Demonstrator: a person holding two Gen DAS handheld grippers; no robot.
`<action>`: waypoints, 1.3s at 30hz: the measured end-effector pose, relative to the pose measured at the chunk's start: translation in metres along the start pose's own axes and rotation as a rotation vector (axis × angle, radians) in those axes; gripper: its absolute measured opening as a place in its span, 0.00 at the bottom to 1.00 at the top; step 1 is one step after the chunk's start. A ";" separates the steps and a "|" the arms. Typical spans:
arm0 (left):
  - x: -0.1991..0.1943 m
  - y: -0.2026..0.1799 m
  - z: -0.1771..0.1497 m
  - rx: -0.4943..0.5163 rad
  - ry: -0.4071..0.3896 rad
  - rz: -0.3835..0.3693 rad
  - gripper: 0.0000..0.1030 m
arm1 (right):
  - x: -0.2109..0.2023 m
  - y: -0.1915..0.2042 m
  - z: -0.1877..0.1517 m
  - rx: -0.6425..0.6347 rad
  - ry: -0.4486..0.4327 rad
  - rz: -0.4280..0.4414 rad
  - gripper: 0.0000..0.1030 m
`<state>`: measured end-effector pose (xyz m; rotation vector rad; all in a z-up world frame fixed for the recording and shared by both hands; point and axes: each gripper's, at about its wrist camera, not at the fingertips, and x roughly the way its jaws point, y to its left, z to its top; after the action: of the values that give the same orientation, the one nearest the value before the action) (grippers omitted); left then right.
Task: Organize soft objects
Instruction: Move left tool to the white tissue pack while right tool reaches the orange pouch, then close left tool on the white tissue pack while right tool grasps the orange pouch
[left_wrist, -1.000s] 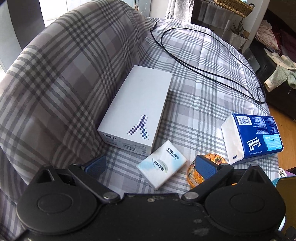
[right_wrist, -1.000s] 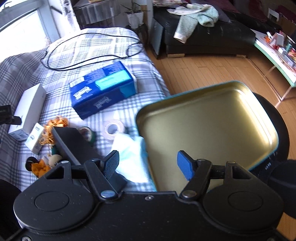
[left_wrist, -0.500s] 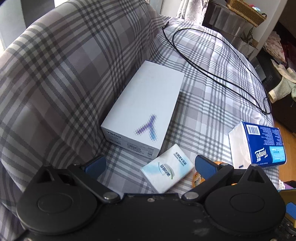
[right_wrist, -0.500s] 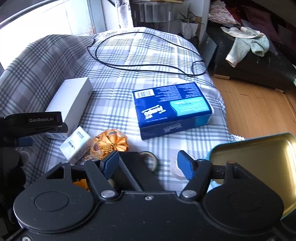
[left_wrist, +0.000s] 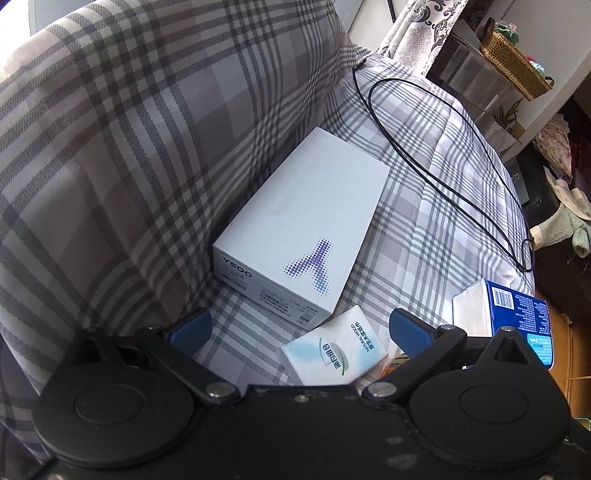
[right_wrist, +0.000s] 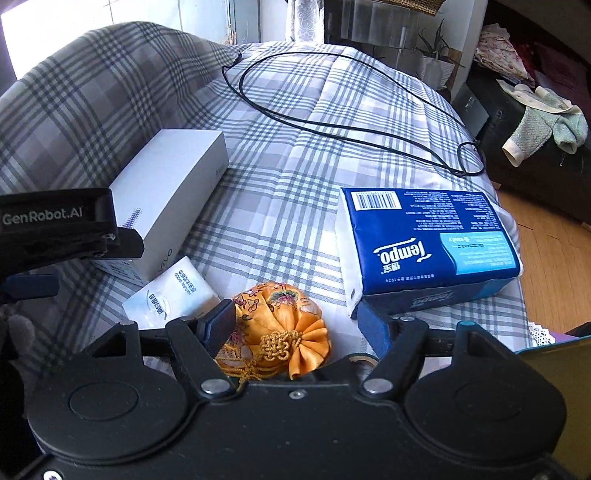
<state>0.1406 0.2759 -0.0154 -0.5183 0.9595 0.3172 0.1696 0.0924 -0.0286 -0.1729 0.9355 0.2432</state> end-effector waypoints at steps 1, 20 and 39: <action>0.000 0.000 0.000 0.001 0.001 -0.001 1.00 | 0.004 0.002 0.000 -0.014 0.007 -0.007 0.68; 0.034 -0.011 0.002 0.035 0.133 -0.025 1.00 | 0.006 0.029 -0.013 -0.126 0.010 0.089 0.48; 0.085 -0.031 0.004 0.083 0.258 0.012 1.00 | -0.055 0.002 -0.023 -0.099 -0.113 0.084 0.47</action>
<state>0.2040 0.2547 -0.0768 -0.4845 1.2210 0.2230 0.1197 0.0814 0.0024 -0.2088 0.8202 0.3734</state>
